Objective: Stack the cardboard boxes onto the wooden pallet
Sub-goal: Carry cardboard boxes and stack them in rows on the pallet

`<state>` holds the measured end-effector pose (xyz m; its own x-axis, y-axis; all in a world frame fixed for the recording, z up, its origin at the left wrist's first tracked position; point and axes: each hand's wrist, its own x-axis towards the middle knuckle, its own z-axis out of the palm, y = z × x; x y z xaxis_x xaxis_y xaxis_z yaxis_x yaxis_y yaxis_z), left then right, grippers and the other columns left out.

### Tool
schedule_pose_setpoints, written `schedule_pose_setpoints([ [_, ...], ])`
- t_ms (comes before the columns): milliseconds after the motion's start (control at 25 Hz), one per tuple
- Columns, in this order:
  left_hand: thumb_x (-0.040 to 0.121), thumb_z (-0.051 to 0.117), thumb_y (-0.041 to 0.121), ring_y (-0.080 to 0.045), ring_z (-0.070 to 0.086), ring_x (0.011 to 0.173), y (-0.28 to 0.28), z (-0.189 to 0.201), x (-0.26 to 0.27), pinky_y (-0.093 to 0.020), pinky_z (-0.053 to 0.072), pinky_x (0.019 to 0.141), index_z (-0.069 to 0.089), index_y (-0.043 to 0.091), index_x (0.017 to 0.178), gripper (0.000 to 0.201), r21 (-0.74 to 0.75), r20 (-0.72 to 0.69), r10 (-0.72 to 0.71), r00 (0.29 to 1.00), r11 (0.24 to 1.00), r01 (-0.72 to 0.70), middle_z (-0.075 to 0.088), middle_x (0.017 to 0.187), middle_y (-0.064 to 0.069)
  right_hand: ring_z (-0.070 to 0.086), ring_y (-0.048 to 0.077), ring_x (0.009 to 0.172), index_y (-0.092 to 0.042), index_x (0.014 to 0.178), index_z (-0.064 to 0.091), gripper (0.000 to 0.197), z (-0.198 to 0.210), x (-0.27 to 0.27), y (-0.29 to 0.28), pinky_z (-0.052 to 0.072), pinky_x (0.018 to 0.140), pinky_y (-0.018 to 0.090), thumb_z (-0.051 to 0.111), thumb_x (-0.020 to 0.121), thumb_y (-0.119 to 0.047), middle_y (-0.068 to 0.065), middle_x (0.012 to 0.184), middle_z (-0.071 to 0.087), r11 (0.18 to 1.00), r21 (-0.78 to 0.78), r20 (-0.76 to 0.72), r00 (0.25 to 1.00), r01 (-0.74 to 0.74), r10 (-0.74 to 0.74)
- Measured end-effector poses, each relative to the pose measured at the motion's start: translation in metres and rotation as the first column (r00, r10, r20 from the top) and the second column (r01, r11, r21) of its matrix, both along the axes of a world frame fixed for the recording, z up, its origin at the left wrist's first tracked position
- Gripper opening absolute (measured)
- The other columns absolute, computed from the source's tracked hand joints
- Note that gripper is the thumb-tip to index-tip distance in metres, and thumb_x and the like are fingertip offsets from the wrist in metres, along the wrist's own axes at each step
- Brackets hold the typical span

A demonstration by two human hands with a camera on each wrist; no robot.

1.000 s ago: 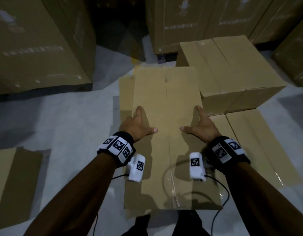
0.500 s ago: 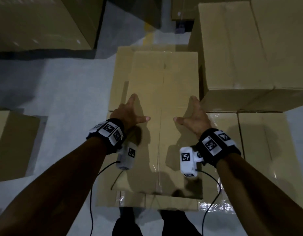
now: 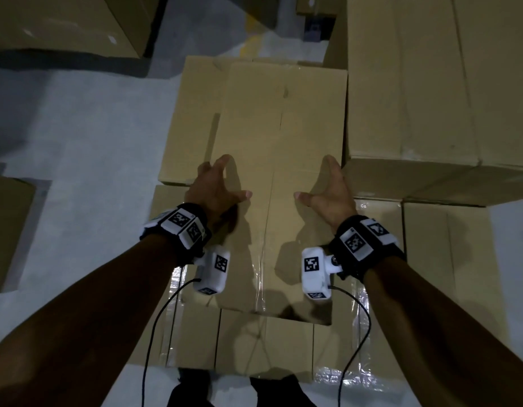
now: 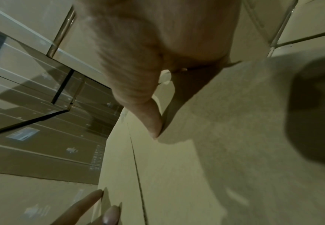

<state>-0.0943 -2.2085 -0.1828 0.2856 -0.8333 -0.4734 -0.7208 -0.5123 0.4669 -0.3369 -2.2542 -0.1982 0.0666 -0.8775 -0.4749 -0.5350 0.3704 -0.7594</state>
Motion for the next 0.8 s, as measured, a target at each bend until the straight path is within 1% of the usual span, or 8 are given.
schedule_pose_setpoints([
  [160, 0.077, 0.082, 0.039, -0.036, 0.052, 0.121, -0.006, -0.010, -0.006, -0.043, 0.043, 0.106, 0.025, 0.025, 0.153, 0.096, -0.040, -0.047, 0.051, 0.998, 0.998, -0.053, 0.033, 0.147, -0.015, 0.028, 0.016, 0.145, -0.029, 0.158, 0.018, 0.104, -0.008, -0.004, -0.014, 0.022, 0.107, 0.020, 0.084, 0.079, -0.018, -0.006, 0.161, 0.026, 1.000, -0.016, -0.013, 1.000, -0.023, 0.023],
  [240, 0.077, 0.083, 0.038, -0.036, 0.052, 0.122, -0.007, -0.013, -0.009, -0.043, 0.043, 0.106, 0.026, 0.024, 0.153, 0.096, -0.058, -0.065, 0.064, 0.996, 0.996, -0.068, 0.032, 0.149, -0.015, 0.031, 0.018, 0.143, -0.030, 0.157, 0.020, 0.102, -0.011, -0.007, -0.019, 0.024, 0.105, 0.020, 0.084, 0.079, -0.019, -0.004, 0.161, 0.025, 1.000, -0.016, -0.029, 0.999, -0.023, 0.023],
  [400, 0.077, 0.082, 0.037, -0.039, 0.049, 0.126, -0.010, -0.019, -0.015, -0.044, 0.042, 0.108, 0.027, 0.020, 0.154, 0.095, -0.076, -0.073, 0.054, 0.996, 0.995, -0.059, 0.027, 0.152, -0.018, 0.035, 0.022, 0.140, -0.031, 0.156, 0.024, 0.097, -0.018, -0.013, -0.022, 0.029, 0.101, 0.023, 0.084, 0.079, -0.023, -0.001, 0.159, 0.027, 0.999, -0.039, -0.062, 0.998, -0.027, 0.025],
  [480, 0.080, 0.080, 0.036, -0.040, 0.045, 0.130, -0.012, -0.021, -0.018, -0.043, 0.040, 0.109, 0.024, 0.020, 0.155, 0.095, -0.075, -0.079, 0.038, 0.996, 0.996, -0.044, 0.022, 0.153, -0.019, 0.036, 0.024, 0.139, -0.033, 0.155, 0.024, 0.094, -0.019, -0.014, -0.022, 0.032, 0.100, 0.025, 0.082, 0.081, -0.026, 0.000, 0.159, 0.025, 0.998, -0.033, -0.081, 0.996, -0.050, 0.047],
  [560, 0.084, 0.077, 0.036, -0.041, 0.036, 0.137, -0.010, -0.021, -0.020, -0.042, 0.036, 0.112, 0.018, 0.019, 0.156, 0.095, -0.049, -0.077, 0.015, 0.997, 0.999, -0.019, 0.013, 0.158, -0.020, 0.037, 0.027, 0.138, -0.035, 0.155, 0.024, 0.089, -0.017, -0.017, -0.015, 0.035, 0.102, 0.029, 0.078, 0.085, -0.028, 0.002, 0.158, 0.023, 0.998, -0.021, -0.117, 0.992, -0.059, 0.057],
  [680, 0.086, 0.072, 0.043, -0.039, 0.012, 0.149, -0.001, -0.020, -0.025, -0.045, 0.023, 0.120, 0.016, 0.021, 0.157, 0.093, -0.021, 0.031, -0.056, 0.998, 0.998, 0.056, -0.006, 0.163, -0.019, 0.040, 0.030, 0.136, -0.034, 0.156, 0.022, 0.081, -0.011, -0.023, 0.006, 0.036, 0.102, 0.029, 0.071, 0.091, -0.030, 0.003, 0.157, 0.024, 0.995, -0.014, -0.174, 0.980, -0.103, 0.099],
  [720, 0.086, 0.071, 0.045, -0.038, 0.008, 0.150, 0.004, -0.019, -0.028, -0.047, 0.021, 0.121, 0.020, 0.022, 0.156, 0.090, -0.022, 0.101, -0.093, 0.991, 0.995, 0.095, -0.006, 0.163, -0.018, 0.041, 0.031, 0.135, -0.034, 0.156, 0.021, 0.080, -0.009, -0.026, 0.015, 0.036, 0.104, 0.029, 0.069, 0.092, -0.031, 0.004, 0.156, 0.023, 0.992, -0.005, -0.196, 0.973, -0.127, 0.123],
  [800, 0.087, 0.068, 0.049, -0.035, 0.006, 0.150, 0.022, -0.014, -0.038, -0.047, 0.019, 0.120, 0.024, 0.022, 0.155, 0.085, 0.001, 0.224, -0.211, 0.951, 0.976, 0.217, -0.001, 0.164, -0.017, 0.041, 0.034, 0.136, -0.033, 0.157, 0.020, 0.077, -0.002, -0.031, 0.040, 0.037, 0.109, 0.034, 0.065, 0.094, -0.031, 0.006, 0.156, 0.023, 0.985, 0.022, -0.255, 0.952, -0.170, 0.170],
])
